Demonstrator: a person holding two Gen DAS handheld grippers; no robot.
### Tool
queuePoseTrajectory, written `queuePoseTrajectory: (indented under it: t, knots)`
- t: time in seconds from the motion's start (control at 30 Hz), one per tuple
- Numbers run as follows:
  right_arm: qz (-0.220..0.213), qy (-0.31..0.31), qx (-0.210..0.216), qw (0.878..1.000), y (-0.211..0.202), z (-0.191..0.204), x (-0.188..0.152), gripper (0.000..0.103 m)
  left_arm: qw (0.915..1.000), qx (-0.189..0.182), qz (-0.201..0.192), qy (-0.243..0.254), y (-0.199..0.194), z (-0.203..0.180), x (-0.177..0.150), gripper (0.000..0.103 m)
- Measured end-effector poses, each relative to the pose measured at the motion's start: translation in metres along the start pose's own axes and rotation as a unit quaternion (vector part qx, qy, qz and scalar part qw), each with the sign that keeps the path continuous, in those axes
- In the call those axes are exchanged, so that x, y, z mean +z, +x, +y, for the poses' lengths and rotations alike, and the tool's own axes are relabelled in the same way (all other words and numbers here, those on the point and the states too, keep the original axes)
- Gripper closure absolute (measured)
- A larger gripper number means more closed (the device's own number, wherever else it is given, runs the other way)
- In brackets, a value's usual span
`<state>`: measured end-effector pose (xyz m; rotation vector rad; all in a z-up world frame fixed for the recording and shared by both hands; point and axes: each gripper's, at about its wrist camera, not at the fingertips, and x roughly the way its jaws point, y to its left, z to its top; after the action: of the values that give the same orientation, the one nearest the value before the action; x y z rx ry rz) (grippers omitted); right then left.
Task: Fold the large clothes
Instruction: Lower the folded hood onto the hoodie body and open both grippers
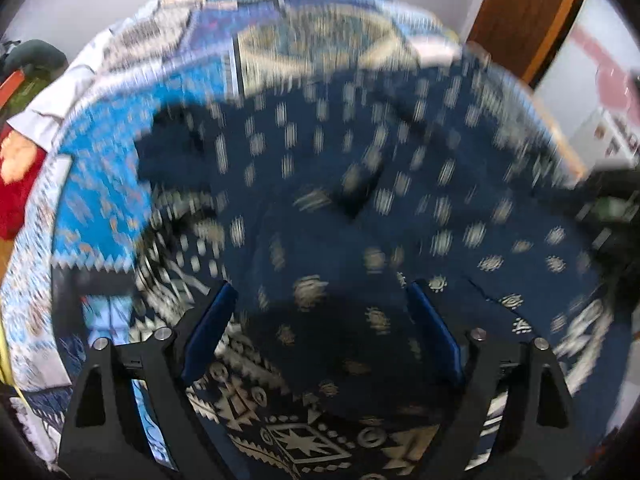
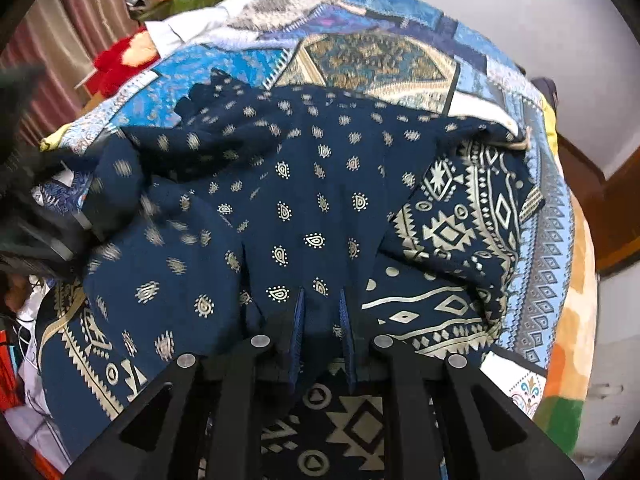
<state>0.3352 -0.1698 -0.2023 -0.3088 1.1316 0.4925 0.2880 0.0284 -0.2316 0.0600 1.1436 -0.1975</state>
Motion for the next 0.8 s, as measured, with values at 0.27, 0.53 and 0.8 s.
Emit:
queuePoseTrajectory:
  t: [0.27, 0.53, 0.8]
  knots:
    - [-0.027, 0.023, -0.072, 0.997, -0.012, -0.029, -0.013, 0.005, 0.9965, -0.033, -0.009, -0.077, -0.002, 0.024, -0.019, 0.006]
    - [-0.033, 0.129, 0.011, 0.991, -0.031, -0.076, -0.012, 0.005, 0.9925, -0.043, -0.054, -0.101, -0.053, 0.063, 0.005, 0.006]
    - [-0.055, 0.217, 0.045, 0.973, -0.026, -0.131, 0.013, 0.005, 0.9724, 0.006, -0.050, -0.228, -0.021, 0.171, 0.047, 0.003]
